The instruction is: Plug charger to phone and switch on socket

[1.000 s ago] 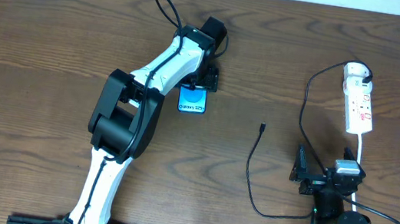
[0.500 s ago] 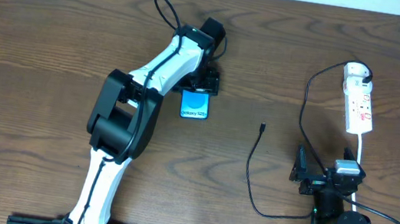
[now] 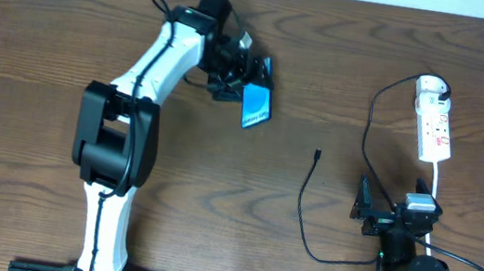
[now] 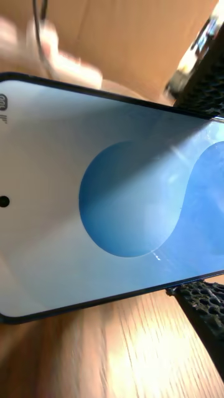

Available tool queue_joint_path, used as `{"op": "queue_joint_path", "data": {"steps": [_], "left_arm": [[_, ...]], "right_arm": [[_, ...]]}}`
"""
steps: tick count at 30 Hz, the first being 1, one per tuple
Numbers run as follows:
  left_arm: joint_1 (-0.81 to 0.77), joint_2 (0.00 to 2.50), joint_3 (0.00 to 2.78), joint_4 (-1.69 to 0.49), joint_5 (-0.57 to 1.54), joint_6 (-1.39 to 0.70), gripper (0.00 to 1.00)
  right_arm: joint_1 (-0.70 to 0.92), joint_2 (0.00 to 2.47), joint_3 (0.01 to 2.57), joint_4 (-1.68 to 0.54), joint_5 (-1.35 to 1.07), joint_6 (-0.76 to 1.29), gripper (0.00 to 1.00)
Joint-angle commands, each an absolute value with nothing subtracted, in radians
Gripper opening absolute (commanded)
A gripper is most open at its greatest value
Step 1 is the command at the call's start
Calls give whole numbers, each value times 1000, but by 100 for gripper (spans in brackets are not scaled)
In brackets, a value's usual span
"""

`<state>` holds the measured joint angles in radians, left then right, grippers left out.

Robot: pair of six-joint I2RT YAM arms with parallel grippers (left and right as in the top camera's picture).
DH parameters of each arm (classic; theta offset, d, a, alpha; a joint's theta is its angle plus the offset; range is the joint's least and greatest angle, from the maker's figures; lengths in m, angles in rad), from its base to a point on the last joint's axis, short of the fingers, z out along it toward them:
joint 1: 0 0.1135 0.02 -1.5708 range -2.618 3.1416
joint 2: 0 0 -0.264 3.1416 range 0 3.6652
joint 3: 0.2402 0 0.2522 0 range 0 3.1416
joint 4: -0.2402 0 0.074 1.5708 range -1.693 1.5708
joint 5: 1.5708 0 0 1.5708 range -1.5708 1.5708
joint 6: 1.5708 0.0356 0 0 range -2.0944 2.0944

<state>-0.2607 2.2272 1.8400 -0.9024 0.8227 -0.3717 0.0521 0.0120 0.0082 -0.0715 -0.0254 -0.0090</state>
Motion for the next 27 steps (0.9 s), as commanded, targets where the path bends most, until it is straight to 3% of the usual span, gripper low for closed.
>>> {"op": "queue_joint_path", "data": {"steps": [1,19,27], "left_arm": [[-228,2188,1843,-855,1098,-437,79],[-167,2188,1843,-414,1403,-906,78],[-113,2188,1843,-375,1441,-986,78]], "right_arm": [[60,7,6,-75,-17,-16,99],[60,7,6,-75,-17,-16,99],[60,7,6,-76,-17,-16,99]]}}
